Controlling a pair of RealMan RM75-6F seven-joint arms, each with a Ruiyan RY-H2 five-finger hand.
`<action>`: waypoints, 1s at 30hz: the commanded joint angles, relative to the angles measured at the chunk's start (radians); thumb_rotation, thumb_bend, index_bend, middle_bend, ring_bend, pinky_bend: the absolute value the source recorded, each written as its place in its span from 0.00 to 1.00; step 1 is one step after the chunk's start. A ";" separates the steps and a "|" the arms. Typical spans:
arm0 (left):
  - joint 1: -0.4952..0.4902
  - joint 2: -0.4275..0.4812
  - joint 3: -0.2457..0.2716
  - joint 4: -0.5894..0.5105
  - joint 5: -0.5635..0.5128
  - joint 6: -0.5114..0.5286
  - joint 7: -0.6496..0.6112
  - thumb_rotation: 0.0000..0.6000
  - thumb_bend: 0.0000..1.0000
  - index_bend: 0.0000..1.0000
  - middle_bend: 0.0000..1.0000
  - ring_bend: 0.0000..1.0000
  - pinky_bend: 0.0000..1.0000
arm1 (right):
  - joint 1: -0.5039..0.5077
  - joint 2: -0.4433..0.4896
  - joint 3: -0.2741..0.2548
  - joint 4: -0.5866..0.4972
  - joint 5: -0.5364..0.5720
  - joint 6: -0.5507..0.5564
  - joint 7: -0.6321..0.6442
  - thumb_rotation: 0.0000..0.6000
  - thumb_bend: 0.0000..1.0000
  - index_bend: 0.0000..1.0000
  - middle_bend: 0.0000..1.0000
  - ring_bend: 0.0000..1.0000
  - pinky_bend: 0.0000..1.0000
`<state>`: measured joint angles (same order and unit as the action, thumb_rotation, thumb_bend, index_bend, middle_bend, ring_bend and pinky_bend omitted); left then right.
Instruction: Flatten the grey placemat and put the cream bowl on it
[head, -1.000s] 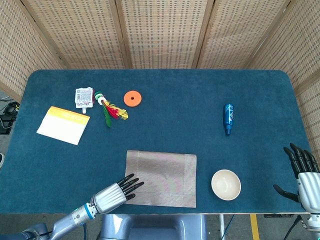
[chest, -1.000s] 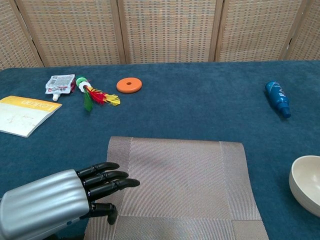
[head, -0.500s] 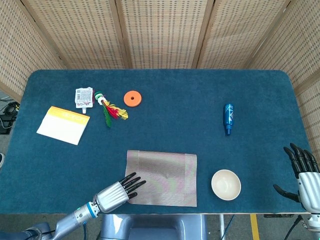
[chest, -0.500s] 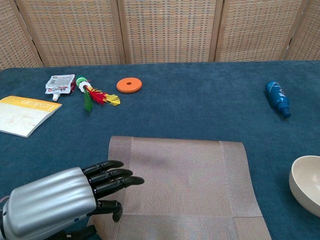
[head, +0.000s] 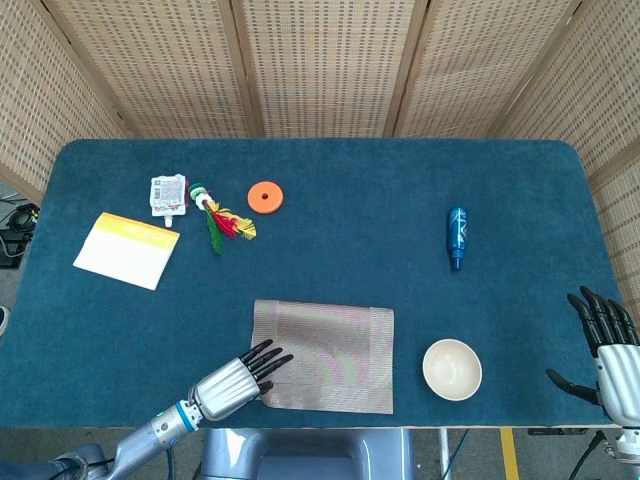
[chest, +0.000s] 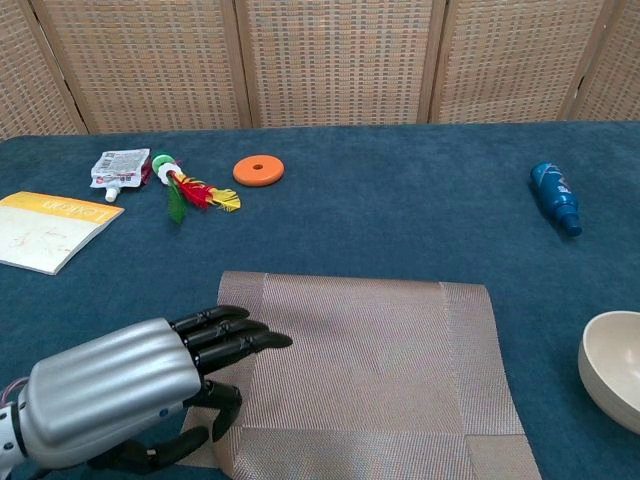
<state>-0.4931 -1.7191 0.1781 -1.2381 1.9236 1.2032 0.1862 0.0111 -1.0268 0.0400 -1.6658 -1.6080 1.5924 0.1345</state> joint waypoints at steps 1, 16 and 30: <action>-0.014 0.008 -0.031 -0.031 -0.029 -0.004 -0.011 1.00 0.58 0.78 0.00 0.00 0.00 | 0.001 -0.002 0.000 0.001 0.001 -0.001 -0.004 1.00 0.00 0.00 0.00 0.00 0.00; -0.215 0.129 -0.407 -0.182 -0.440 -0.244 -0.138 1.00 0.59 0.80 0.00 0.00 0.00 | 0.013 -0.015 0.020 0.006 0.057 -0.035 -0.039 1.00 0.00 0.01 0.00 0.00 0.00; -0.335 0.092 -0.529 0.039 -0.683 -0.361 -0.079 1.00 0.60 0.80 0.00 0.00 0.00 | 0.014 -0.019 0.037 0.006 0.097 -0.043 -0.067 1.00 0.00 0.01 0.00 0.00 0.00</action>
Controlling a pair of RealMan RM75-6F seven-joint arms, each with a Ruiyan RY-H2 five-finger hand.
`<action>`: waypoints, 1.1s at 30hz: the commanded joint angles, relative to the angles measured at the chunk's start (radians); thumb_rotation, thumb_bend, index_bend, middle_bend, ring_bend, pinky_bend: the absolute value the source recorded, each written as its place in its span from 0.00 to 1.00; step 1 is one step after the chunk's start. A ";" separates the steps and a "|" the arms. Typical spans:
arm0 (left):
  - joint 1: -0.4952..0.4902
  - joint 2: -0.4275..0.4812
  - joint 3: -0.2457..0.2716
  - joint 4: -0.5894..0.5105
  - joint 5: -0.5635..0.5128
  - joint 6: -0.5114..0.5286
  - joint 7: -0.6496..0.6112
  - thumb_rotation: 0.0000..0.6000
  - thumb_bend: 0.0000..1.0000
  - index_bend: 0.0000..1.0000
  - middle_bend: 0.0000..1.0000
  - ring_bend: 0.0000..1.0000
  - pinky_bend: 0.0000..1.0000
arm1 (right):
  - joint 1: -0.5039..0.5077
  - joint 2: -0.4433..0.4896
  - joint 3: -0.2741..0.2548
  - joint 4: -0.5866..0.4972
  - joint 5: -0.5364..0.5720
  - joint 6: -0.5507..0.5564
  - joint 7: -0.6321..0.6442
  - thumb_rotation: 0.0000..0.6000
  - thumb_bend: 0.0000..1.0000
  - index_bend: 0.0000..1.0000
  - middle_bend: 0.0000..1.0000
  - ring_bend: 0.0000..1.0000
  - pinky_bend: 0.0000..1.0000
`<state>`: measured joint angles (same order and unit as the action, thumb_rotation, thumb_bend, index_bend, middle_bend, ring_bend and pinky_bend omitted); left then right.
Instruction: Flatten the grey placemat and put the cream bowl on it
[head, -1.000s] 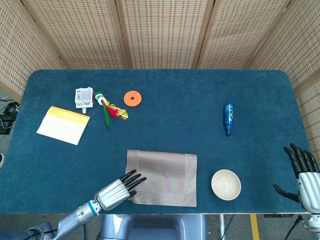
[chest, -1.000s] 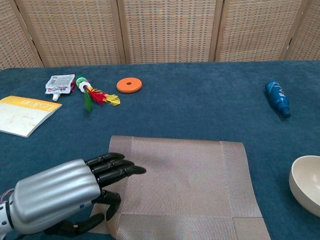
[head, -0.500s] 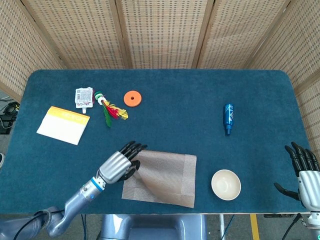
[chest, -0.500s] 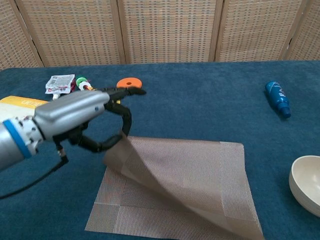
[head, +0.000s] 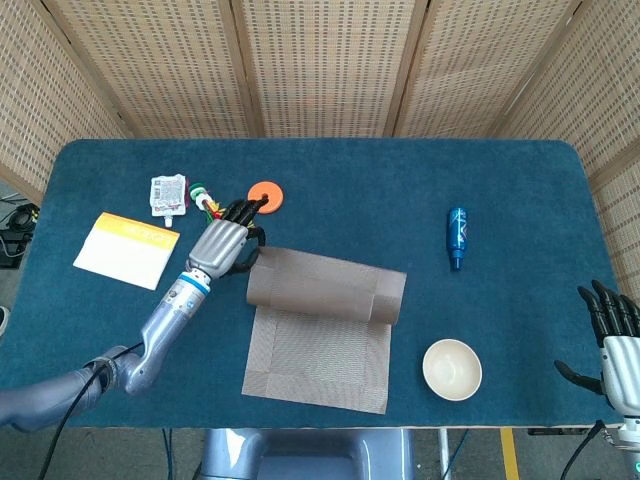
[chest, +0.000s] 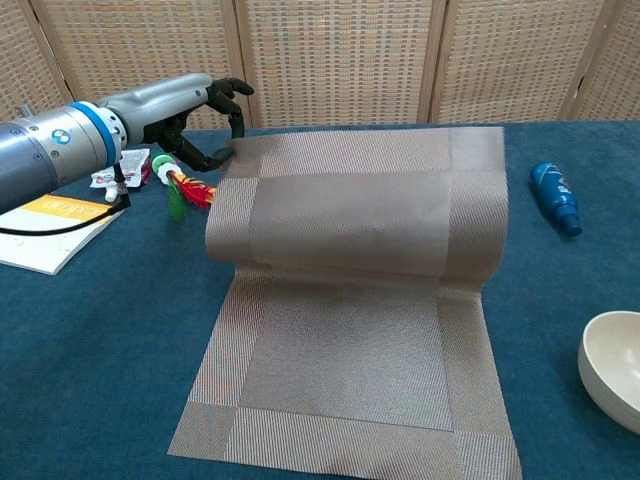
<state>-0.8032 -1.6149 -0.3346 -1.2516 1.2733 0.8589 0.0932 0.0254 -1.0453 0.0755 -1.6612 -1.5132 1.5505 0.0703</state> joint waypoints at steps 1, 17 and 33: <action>-0.030 -0.015 -0.018 0.082 -0.045 -0.022 0.019 1.00 0.60 0.80 0.00 0.00 0.00 | 0.001 -0.002 0.002 0.003 0.006 -0.003 -0.006 1.00 0.00 0.01 0.00 0.00 0.00; 0.006 0.029 0.031 0.239 -0.098 -0.021 0.036 1.00 0.09 0.17 0.00 0.00 0.00 | 0.001 -0.018 0.003 0.009 0.010 -0.003 -0.045 1.00 0.00 0.01 0.00 0.00 0.00; 0.309 0.361 0.102 -0.248 -0.103 0.360 0.134 1.00 0.00 0.00 0.00 0.00 0.00 | 0.081 -0.054 -0.075 0.025 -0.153 -0.119 -0.198 1.00 0.00 0.04 0.00 0.00 0.00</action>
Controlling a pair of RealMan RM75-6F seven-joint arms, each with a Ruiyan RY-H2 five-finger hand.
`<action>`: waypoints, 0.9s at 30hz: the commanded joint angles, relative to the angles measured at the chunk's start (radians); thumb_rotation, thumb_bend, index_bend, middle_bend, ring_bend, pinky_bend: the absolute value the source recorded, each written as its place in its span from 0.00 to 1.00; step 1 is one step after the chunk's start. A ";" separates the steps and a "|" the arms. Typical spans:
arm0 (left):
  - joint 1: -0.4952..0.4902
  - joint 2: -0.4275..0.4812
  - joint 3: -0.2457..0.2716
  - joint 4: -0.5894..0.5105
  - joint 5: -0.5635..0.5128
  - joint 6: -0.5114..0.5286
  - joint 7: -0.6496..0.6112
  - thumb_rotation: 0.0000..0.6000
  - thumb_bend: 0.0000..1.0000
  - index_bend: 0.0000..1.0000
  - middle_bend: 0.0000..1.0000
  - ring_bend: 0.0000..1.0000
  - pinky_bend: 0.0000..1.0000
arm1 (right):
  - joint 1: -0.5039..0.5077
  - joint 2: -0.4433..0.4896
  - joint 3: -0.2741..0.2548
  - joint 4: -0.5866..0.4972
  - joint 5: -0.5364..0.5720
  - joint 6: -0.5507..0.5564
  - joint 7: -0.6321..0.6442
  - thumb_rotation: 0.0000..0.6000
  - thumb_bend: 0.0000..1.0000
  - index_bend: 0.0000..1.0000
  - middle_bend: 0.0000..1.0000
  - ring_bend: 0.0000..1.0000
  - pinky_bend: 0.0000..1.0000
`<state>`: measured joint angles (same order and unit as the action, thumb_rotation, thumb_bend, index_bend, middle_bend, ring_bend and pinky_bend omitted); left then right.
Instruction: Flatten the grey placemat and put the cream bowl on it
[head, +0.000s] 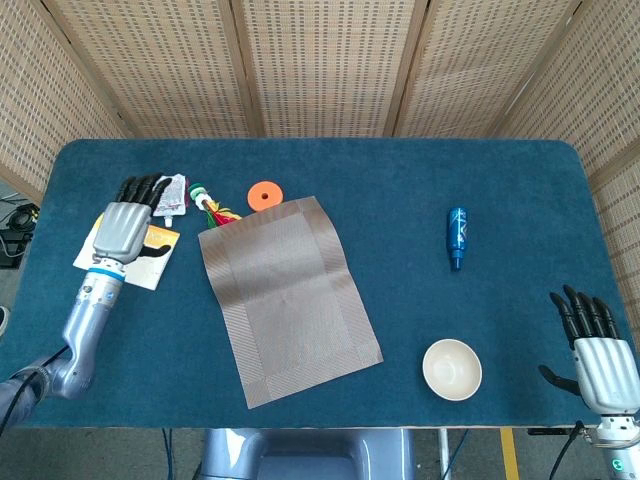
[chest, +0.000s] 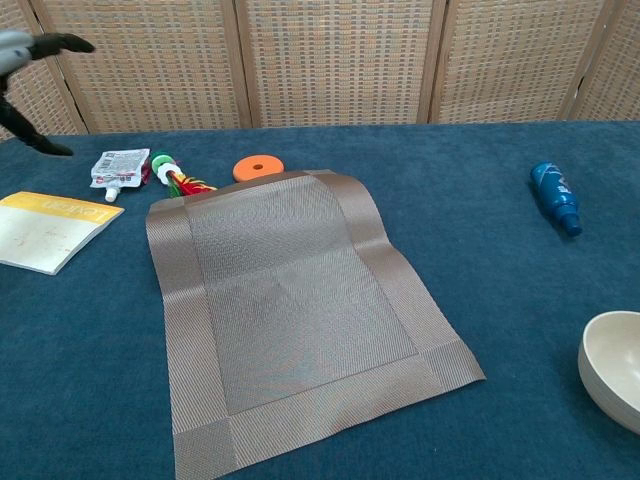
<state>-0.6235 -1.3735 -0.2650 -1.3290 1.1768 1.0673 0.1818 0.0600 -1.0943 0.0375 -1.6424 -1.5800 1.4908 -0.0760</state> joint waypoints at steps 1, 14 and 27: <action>0.147 0.136 0.038 -0.198 -0.010 0.169 0.051 1.00 0.00 0.00 0.00 0.00 0.00 | 0.060 -0.005 -0.046 0.006 -0.113 -0.075 -0.049 1.00 0.00 0.04 0.00 0.00 0.00; 0.293 0.197 0.092 -0.372 -0.027 0.332 0.094 1.00 0.00 0.00 0.00 0.00 0.00 | 0.286 -0.048 -0.065 -0.028 -0.278 -0.315 0.001 1.00 0.00 0.21 0.00 0.00 0.00; 0.333 0.228 0.132 -0.423 0.038 0.362 0.134 1.00 0.00 0.00 0.00 0.00 0.00 | 0.491 -0.231 0.016 0.003 -0.135 -0.621 -0.107 1.00 0.00 0.28 0.00 0.00 0.00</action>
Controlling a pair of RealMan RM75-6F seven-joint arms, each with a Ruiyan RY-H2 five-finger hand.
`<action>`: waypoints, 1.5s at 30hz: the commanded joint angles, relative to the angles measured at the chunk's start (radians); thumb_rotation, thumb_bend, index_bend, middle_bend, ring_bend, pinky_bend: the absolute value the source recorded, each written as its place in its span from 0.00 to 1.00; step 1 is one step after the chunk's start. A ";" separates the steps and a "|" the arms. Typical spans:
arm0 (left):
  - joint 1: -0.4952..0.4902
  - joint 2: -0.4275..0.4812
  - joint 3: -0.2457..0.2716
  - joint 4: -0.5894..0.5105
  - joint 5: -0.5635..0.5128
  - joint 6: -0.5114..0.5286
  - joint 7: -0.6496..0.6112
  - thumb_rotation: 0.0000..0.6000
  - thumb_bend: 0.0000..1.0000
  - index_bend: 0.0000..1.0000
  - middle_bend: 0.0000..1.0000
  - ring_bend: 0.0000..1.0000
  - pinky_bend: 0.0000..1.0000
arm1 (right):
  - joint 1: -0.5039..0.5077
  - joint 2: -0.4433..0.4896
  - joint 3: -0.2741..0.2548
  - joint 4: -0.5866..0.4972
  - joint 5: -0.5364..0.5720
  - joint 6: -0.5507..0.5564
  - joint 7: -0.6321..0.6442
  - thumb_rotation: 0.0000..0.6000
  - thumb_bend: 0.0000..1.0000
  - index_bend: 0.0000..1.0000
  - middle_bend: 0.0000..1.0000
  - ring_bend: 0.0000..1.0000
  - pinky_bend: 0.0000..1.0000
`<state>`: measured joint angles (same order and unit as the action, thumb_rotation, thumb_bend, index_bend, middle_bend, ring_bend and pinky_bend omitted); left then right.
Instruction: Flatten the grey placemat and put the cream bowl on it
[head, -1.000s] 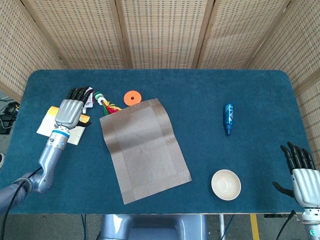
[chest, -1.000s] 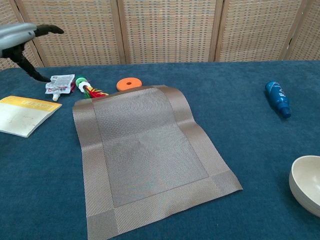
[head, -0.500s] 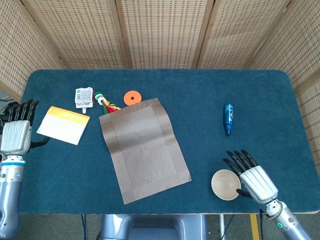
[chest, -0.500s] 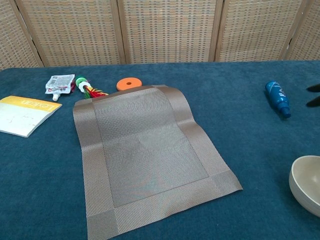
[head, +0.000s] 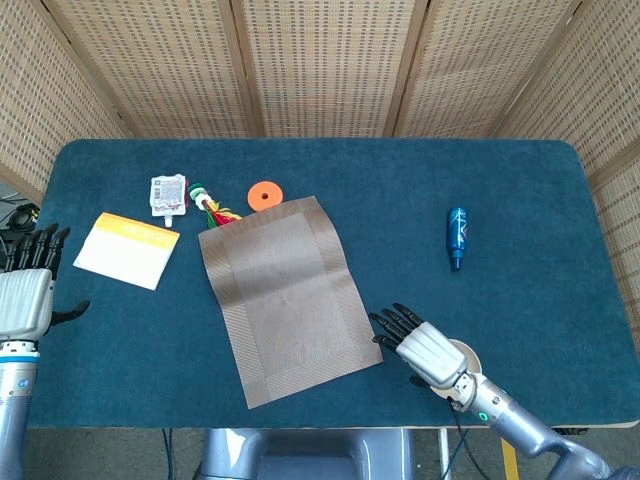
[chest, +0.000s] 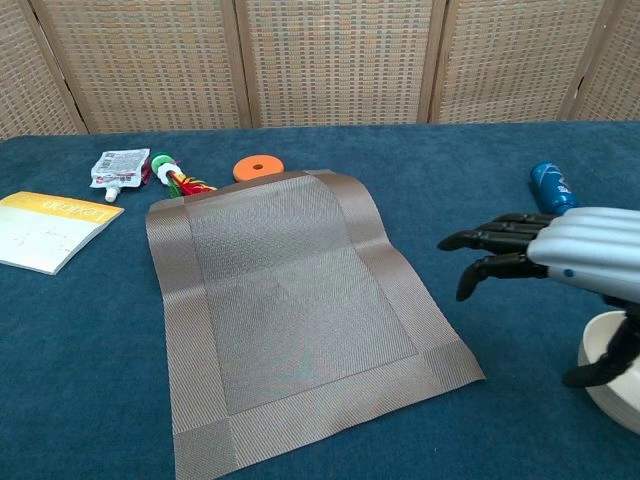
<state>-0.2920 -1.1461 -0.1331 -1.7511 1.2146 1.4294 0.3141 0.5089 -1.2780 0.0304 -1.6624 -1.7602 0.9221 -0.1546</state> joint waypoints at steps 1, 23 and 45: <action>0.002 0.001 0.000 -0.002 0.001 0.000 0.004 1.00 0.00 0.00 0.00 0.00 0.00 | 0.053 -0.062 0.028 0.035 0.056 -0.065 -0.040 1.00 0.00 0.29 0.00 0.00 0.00; 0.030 0.026 0.008 -0.028 0.073 0.012 -0.022 1.00 0.00 0.00 0.00 0.00 0.00 | 0.121 -0.208 -0.005 0.157 0.172 -0.114 -0.207 1.00 0.00 0.31 0.00 0.00 0.00; 0.035 0.025 0.008 -0.031 0.092 -0.004 -0.019 1.00 0.00 0.00 0.00 0.00 0.00 | 0.164 -0.277 0.000 0.229 0.200 -0.069 -0.153 1.00 0.39 0.33 0.00 0.00 0.00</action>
<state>-0.2570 -1.1205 -0.1253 -1.7821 1.3066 1.4251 0.2949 0.6725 -1.5555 0.0312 -1.4324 -1.5602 0.8526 -0.3078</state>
